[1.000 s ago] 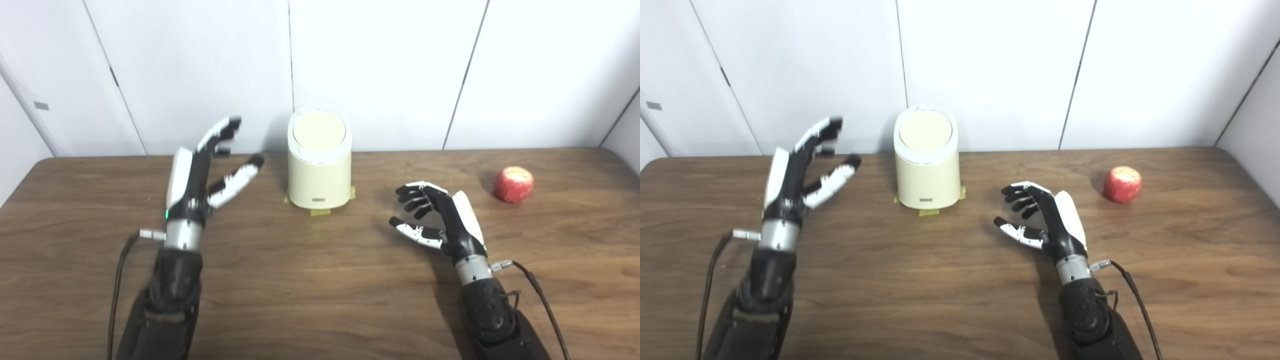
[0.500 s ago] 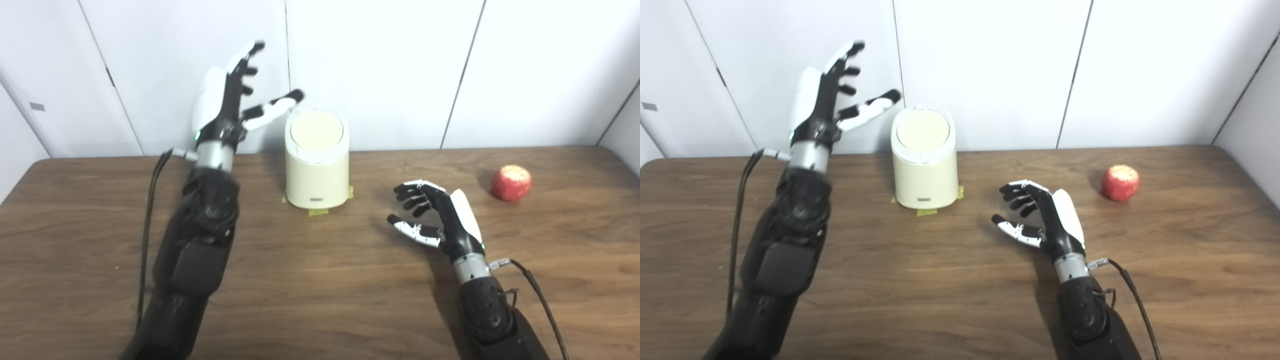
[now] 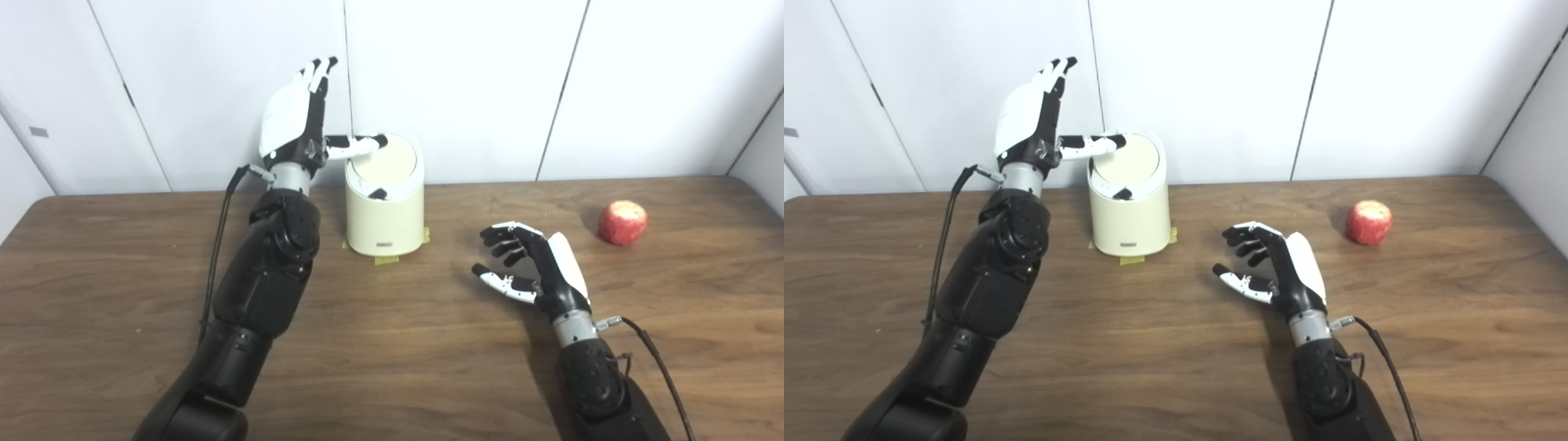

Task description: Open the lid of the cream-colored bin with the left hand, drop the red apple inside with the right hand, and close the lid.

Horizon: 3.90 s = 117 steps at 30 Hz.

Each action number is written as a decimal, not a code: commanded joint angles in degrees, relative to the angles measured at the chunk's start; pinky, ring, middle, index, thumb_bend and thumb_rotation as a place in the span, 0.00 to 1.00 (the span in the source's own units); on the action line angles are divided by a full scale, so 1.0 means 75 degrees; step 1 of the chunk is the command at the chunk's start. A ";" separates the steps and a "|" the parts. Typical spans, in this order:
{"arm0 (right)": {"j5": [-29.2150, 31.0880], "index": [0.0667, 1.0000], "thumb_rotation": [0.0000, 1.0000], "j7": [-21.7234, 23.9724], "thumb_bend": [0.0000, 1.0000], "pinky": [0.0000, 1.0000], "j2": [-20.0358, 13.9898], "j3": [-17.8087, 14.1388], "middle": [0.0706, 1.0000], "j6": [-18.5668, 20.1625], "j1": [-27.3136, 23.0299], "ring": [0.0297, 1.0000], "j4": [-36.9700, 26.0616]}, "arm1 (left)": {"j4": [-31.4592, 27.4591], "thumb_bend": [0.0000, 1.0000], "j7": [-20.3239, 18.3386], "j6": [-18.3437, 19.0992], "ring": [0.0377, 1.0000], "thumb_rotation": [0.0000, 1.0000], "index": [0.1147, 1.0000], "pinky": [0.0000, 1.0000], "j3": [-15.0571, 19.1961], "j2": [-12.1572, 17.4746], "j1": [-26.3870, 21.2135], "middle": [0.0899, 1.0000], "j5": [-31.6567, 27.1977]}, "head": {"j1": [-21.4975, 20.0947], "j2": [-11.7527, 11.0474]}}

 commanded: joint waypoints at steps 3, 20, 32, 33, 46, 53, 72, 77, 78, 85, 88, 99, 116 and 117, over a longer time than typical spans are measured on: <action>0.0009 0.60 0.19 -0.0034 0.34 0.48 0.0085 0.0033 0.60 -0.0051 0.0017 0.58 -0.0122 | 0.0023 0.94 0.0198 0.0097 1.00 0.30 0.97 0.98 -0.0095 0.0109 -0.0532 1.00 0.0233 | 0.0048 0.0012; -0.0005 0.60 0.17 -0.0024 0.35 0.48 0.0100 0.0029 0.60 0.0029 0.0044 0.57 -0.0223 | 0.0268 0.99 0.0129 0.0442 1.00 0.30 0.98 0.97 -0.0327 0.0176 -0.0334 1.00 0.0301 | -0.0006 0.0054; -0.0010 0.60 0.19 -0.0039 0.35 0.46 0.0134 0.0028 0.59 0.0110 0.0028 0.56 -0.0252 | 0.0409 1.00 0.0229 0.0536 1.00 0.25 0.97 0.98 -0.0704 0.0308 -0.0270 1.00 0.0712 | -0.0035 0.0066; 0.0000 0.60 0.19 -0.0043 0.35 0.46 0.0137 0.0026 0.59 0.0091 0.0029 0.56 -0.0252 | 0.0448 1.00 0.0288 0.0549 1.00 0.25 0.97 0.98 -0.0798 0.0343 -0.0277 1.00 0.0839 | -0.0035 0.0066; -0.0052 0.60 0.16 -0.0086 0.35 0.44 0.0184 0.0049 0.57 0.0116 0.0001 0.54 -0.0259 | 0.0791 1.00 0.0294 0.0956 1.00 0.12 1.00 1.00 -0.2141 0.0917 -0.0505 1.00 0.2645 | -0.0018 0.0057; -0.0028 0.59 0.16 -0.0127 0.36 0.44 0.0220 0.0040 0.57 0.0051 -0.0017 0.54 -0.0219 | 0.0813 1.00 0.0212 0.0953 1.00 0.14 1.00 1.00 -0.2417 0.1057 -0.0552 1.00 0.3180 | -0.0019 0.0050; -0.0049 0.60 0.19 -0.0047 0.35 0.45 0.0145 0.0057 0.59 0.0135 -0.0004 0.55 -0.0253 | -0.0970 0.58 0.0763 0.0266 0.99 1.00 0.96 0.97 0.0759 -0.0082 0.0065 0.99 -0.0333 | -0.0014 0.0045; -0.0081 0.60 0.20 -0.0068 0.35 0.45 0.0134 0.0054 0.58 0.0127 -0.0026 0.54 -0.0235 | -0.1749 0.46 0.0632 -0.0877 0.94 1.00 0.93 0.86 0.1245 -0.0147 0.0689 0.96 -0.1629 | -0.0026 0.0049; -0.0069 0.60 0.19 -0.0057 0.35 0.45 0.0136 0.0048 0.58 0.0135 -0.0021 0.55 -0.0257 | -0.1839 0.43 0.0590 -0.1142 0.91 1.00 0.91 0.82 0.1299 -0.0130 0.0830 0.93 -0.1860 | -0.0020 0.0058; -0.0104 0.60 0.17 -0.0164 0.35 0.46 0.0128 0.0027 0.59 0.0008 -0.0009 0.56 -0.0279 | -0.2302 0.34 0.0045 -0.3015 0.78 1.00 0.75 0.72 0.1666 0.0214 0.2192 0.77 -0.3580 | 0.0003 0.0072; -0.0139 0.60 0.19 -0.0238 0.34 0.47 0.0090 0.0028 0.60 -0.0137 -0.0034 0.57 -0.0267 | -0.2381 0.29 -0.0275 -0.3459 0.75 0.99 0.71 0.70 0.1914 0.0239 0.2749 0.73 -0.4403 | 0.0010 0.0079; -0.0642 0.56 0.15 -0.0273 0.35 0.36 -0.0231 -0.0270 0.60 0.0042 -0.0269 0.47 -0.1529 | -0.2448 0.16 -0.0666 -0.3813 0.73 0.69 0.70 0.68 0.2024 0.0400 0.4289 0.72 -0.4593 | -0.0058 0.0067; -0.1903 0.77 0.32 0.3396 0.90 0.57 -0.3198 -0.0359 0.78 0.2751 -0.2005 0.72 -0.2586 | -0.2316 0.18 -0.0818 -0.3721 0.74 0.75 0.72 0.67 0.2009 0.0318 0.4686 0.73 -0.4522 | -0.0155 0.0108; -0.2039 0.79 0.31 0.3806 0.91 0.58 -0.3379 -0.0261 0.80 0.3040 -0.2117 0.75 -0.2566 | -0.2316 0.18 -0.0813 -0.3743 0.74 0.75 0.72 0.67 0.1996 0.0326 0.4686 0.73 -0.4476 | -0.0187 0.0103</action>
